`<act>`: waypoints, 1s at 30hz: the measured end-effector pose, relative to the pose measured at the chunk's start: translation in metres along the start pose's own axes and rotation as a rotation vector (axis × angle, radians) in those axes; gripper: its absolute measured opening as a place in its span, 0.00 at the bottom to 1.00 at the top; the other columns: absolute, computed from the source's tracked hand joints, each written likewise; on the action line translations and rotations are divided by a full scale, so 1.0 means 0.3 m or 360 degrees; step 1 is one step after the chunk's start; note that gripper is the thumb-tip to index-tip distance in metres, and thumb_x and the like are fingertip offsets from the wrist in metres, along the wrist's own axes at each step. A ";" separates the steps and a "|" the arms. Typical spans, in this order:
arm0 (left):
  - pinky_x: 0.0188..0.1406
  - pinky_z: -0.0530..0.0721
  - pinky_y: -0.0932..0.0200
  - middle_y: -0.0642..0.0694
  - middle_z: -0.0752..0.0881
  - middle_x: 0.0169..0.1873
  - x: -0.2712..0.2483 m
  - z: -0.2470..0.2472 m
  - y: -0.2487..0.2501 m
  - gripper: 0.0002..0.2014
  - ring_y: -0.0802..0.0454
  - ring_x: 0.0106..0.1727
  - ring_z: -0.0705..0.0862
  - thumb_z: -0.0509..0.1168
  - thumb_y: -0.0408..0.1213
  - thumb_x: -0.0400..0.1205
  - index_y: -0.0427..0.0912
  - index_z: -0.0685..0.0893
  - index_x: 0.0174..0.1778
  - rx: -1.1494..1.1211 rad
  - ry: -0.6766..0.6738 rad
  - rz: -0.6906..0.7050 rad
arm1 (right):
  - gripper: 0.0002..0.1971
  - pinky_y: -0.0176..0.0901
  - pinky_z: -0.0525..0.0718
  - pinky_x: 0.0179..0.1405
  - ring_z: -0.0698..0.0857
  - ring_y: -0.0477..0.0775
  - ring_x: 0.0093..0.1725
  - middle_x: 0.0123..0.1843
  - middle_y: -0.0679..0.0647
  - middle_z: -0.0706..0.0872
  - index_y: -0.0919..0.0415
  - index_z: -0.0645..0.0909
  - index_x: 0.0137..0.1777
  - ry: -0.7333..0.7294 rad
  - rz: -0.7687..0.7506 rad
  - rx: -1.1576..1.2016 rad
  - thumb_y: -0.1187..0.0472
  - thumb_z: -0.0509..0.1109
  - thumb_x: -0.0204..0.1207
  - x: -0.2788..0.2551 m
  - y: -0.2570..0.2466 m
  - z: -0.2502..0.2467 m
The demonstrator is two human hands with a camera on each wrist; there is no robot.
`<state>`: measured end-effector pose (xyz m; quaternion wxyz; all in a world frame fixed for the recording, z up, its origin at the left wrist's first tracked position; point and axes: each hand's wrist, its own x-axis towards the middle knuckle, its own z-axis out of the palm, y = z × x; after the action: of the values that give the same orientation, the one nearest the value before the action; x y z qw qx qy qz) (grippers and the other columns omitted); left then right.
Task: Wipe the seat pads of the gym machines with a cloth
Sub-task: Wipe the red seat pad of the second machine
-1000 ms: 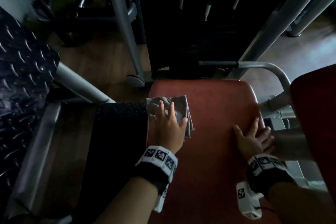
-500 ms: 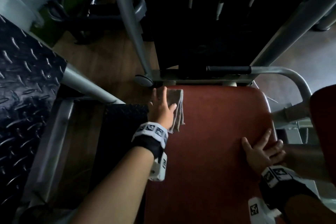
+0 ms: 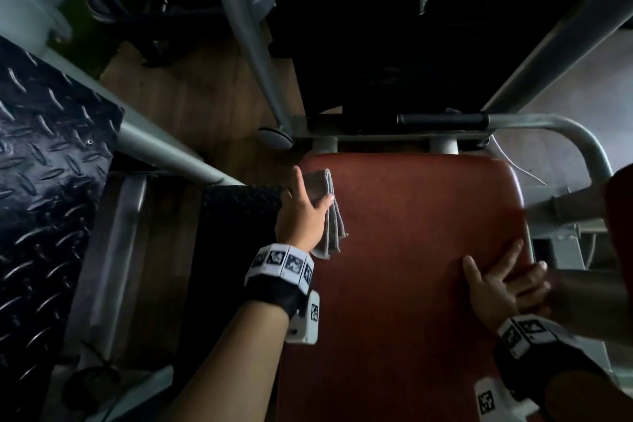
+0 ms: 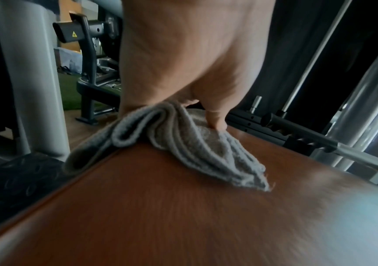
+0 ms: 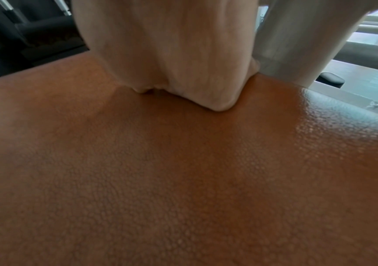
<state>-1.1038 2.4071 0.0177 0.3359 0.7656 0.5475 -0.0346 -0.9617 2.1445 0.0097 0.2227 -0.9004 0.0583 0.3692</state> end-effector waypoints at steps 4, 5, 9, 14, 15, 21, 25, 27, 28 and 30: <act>0.62 0.79 0.42 0.37 0.68 0.78 0.098 -0.024 0.010 0.41 0.34 0.70 0.77 0.58 0.61 0.82 0.56 0.43 0.85 -0.0092 -0.0068 0.0065 | 0.44 0.70 0.41 0.78 0.43 0.69 0.83 0.85 0.60 0.38 0.36 0.33 0.81 0.0444 -0.0065 -0.0302 0.26 0.53 0.73 0.005 0.027 0.033; 0.62 0.79 0.43 0.38 0.68 0.79 0.095 -0.025 0.005 0.40 0.35 0.70 0.77 0.58 0.60 0.83 0.56 0.44 0.85 -0.0100 -0.0060 0.0088 | 0.42 0.71 0.40 0.78 0.42 0.69 0.83 0.85 0.59 0.37 0.34 0.32 0.80 0.0434 -0.0077 -0.0280 0.28 0.54 0.74 0.012 0.032 0.037; 0.58 0.82 0.46 0.42 0.65 0.80 -0.021 0.001 -0.051 0.38 0.39 0.71 0.77 0.58 0.56 0.84 0.56 0.45 0.86 -0.0033 0.0071 0.0168 | 0.42 0.71 0.40 0.78 0.42 0.69 0.83 0.85 0.60 0.37 0.36 0.34 0.82 0.0446 -0.0073 -0.0264 0.30 0.55 0.75 0.024 0.039 0.043; 0.59 0.83 0.45 0.42 0.68 0.78 0.020 0.019 -0.065 0.37 0.38 0.68 0.79 0.59 0.56 0.84 0.60 0.46 0.85 -0.0089 0.0084 0.0132 | 0.43 0.73 0.40 0.78 0.42 0.70 0.83 0.85 0.60 0.38 0.35 0.34 0.81 0.0479 -0.0131 -0.0249 0.24 0.50 0.72 0.037 0.058 0.054; 0.62 0.81 0.44 0.42 0.70 0.77 0.057 0.011 -0.063 0.37 0.38 0.69 0.79 0.60 0.55 0.84 0.60 0.46 0.85 -0.0151 0.0035 0.0145 | 0.45 0.73 0.40 0.77 0.42 0.71 0.83 0.85 0.60 0.39 0.35 0.34 0.81 0.0487 -0.0124 -0.0267 0.20 0.46 0.68 0.043 0.062 0.058; 0.65 0.80 0.49 0.42 0.71 0.77 -0.004 0.011 -0.092 0.37 0.42 0.70 0.78 0.62 0.50 0.84 0.56 0.49 0.85 -0.0256 0.0029 0.0248 | 0.67 0.71 0.47 0.78 0.51 0.73 0.82 0.85 0.68 0.47 0.48 0.44 0.85 0.0334 -0.0134 -0.0187 0.11 0.38 0.45 0.065 0.064 0.058; 0.67 0.79 0.56 0.45 0.65 0.80 -0.225 0.046 -0.197 0.39 0.47 0.74 0.75 0.63 0.50 0.83 0.55 0.48 0.86 -0.0193 0.0116 0.0334 | 0.45 0.74 0.40 0.77 0.42 0.71 0.83 0.85 0.62 0.39 0.39 0.35 0.83 0.0481 -0.0123 -0.0260 0.27 0.55 0.74 0.053 0.057 0.055; 0.65 0.77 0.59 0.46 0.62 0.82 -0.269 0.053 -0.214 0.38 0.48 0.75 0.73 0.62 0.50 0.84 0.54 0.48 0.86 -0.0158 0.0105 0.0327 | 0.43 0.73 0.39 0.77 0.40 0.70 0.83 0.85 0.60 0.37 0.38 0.33 0.82 0.0441 -0.0102 -0.0246 0.31 0.57 0.76 0.058 0.060 0.050; 0.65 0.78 0.58 0.46 0.62 0.82 -0.267 0.050 -0.210 0.38 0.48 0.75 0.73 0.62 0.50 0.84 0.54 0.48 0.86 -0.0160 0.0105 0.0324 | 0.43 0.72 0.38 0.78 0.40 0.70 0.83 0.85 0.59 0.36 0.37 0.33 0.82 0.0416 -0.0092 -0.0235 0.30 0.56 0.76 0.055 0.060 0.050; 0.65 0.79 0.56 0.45 0.63 0.81 -0.221 0.043 -0.193 0.38 0.46 0.75 0.74 0.63 0.50 0.84 0.54 0.48 0.86 -0.0203 0.0126 0.0323 | 0.44 0.73 0.39 0.78 0.39 0.70 0.83 0.85 0.59 0.35 0.36 0.32 0.81 0.0401 -0.0093 -0.0221 0.30 0.56 0.75 0.060 0.061 0.052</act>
<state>-1.1760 2.3560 0.0080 0.3638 0.7950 0.4811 0.0646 -0.9635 2.1360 -0.0192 0.1615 -0.9541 0.0338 0.2498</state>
